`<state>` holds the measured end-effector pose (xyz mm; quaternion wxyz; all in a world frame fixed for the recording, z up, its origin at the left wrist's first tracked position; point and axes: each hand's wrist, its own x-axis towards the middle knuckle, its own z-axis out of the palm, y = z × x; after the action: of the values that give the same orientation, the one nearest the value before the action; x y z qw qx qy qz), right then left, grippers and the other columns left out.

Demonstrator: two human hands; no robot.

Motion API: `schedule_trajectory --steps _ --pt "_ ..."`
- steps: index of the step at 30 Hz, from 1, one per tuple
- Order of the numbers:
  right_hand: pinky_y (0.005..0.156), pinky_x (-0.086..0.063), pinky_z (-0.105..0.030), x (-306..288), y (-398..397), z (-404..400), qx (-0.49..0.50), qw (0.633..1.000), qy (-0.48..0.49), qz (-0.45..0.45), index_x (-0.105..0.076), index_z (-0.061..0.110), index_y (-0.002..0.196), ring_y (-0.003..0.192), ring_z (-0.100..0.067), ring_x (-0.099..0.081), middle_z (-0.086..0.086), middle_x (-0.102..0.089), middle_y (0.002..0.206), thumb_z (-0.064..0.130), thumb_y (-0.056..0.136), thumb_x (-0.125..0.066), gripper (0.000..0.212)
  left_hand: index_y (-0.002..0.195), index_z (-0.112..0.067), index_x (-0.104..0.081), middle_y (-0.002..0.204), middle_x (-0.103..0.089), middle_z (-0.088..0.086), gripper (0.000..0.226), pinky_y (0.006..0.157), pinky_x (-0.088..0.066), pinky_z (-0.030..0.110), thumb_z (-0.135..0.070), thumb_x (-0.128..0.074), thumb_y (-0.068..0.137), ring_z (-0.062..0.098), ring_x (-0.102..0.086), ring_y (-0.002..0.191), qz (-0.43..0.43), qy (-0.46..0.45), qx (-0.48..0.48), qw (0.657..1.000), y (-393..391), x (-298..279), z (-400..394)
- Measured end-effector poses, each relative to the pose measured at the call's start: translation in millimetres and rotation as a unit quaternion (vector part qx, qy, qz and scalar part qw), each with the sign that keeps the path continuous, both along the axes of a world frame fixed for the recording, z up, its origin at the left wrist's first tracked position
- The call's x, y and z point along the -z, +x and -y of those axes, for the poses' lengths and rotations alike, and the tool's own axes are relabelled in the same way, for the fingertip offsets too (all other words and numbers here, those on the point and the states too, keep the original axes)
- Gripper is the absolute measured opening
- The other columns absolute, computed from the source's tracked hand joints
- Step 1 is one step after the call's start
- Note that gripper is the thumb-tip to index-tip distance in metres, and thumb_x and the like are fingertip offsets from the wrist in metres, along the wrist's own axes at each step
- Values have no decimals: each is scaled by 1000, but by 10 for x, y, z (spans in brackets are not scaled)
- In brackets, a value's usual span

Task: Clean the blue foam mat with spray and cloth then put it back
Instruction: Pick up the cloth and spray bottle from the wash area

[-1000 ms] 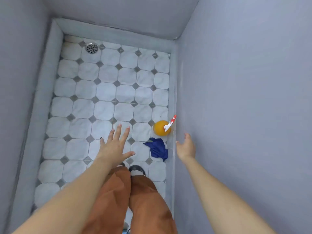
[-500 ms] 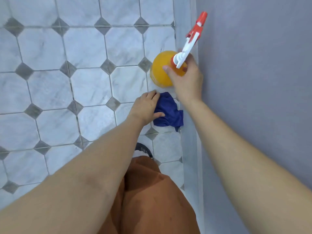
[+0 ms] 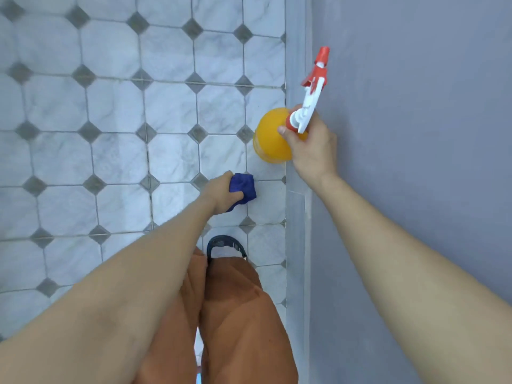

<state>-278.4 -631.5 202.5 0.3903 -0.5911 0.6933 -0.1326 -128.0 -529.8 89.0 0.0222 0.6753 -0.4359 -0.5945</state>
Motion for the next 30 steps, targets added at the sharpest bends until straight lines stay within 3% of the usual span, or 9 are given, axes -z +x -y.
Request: schedule_trajectory --steps 3,7,11,16,19,21,25,28,30 --pt "81 -47 -31 -834 265 163 -9 1000 16 13 -58 19 119 95 -21 -59 6 -61 96 26 88 -68 33 97 -5 -50 90 -58 10 24 63 -41 32 -21 -60 81 26 -53 80 -34 19 -141 989 588 -934 163" --pt "80 -46 -30 -2227 712 517 -32 999 11 42 -61 25 116 96 -19 -61 5 -66 99 24 88 -68 29 100 -13 -51 97 -59 11 21 65 -44 29 -7 -58 80 24 -56 83 -84 6 -294 952 1408 -2487 517" --pt "78 -45 -28 -3765 1245 990 -47 997 -29 62 -62 30 111 100 -19 -63 7 -69 101 25 86 -71 26 124 -42 -41 108 -63 2 65 71 -47 24 5 -50 80 19 -61 89 -119 -41 -339 932 2246 -4287 976" --pt "68 -40 -5 -5490 1948 1620 -63 984 -131 104 -61 30 100 88 -15 -61 7 -67 92 18 86 -73 22 94 -25 -71 103 -72 11 45 76 -50 31 -12 -65 51 26 -65 90 -119 -158 -366 909 3235 -6085 1522" --pt "63 -38 -14 -6227 2321 1991 -48 975 -164 140 -61 29 109 86 -15 -57 4 -65 90 19 87 -71 26 97 -18 -73 104 -72 15 59 90 -49 43 -33 -85 42 32 -66 98 -137 -203 -401 883 3706 -6710 1935" --pt "66 -36 -22 -6553 2527 2292 -48 969 -180 164 -62 22 112 90 -17 -59 1 -65 94 17 87 -70 27 105 -5 -69 107 -68 21 68 88 -49 44 -49 -84 56 34 -64 97 -183 -211 -425 861 3897 -7091 2239" --pt "63 -38 -27 -6926 2868 2962 -59 964 -208 158 -60 17 112 88 -23 -59 0 -63 93 17 89 -67 24 103 4 -65 97 -69 23 21 69 -49 32 -12 -60 91 21 -64 66 -189 -257 -509 799 4101 -7745 2910" --pt "67 -39 -29 -7028 3034 3454 -63 963 -208 159 -58 18 111 90 -21 -57 1 -63 96 18 89 -65 23 121 7 -55 100 -65 19 29 70 -49 36 5 -49 93 25 -61 76 -177 -240 -523 799 4276 -7904 3392" --pt "68 -40 -30 -7069 3142 3773 -72 965 -198 155 -57 19 111 90 -21 -57 1 -63 97 20 90 -64 22 116 7 -54 87 -61 15 28 65 -47 37 6 -43 91 27 -57 73 -195 -192 -514 813 4387 -7999 3669"
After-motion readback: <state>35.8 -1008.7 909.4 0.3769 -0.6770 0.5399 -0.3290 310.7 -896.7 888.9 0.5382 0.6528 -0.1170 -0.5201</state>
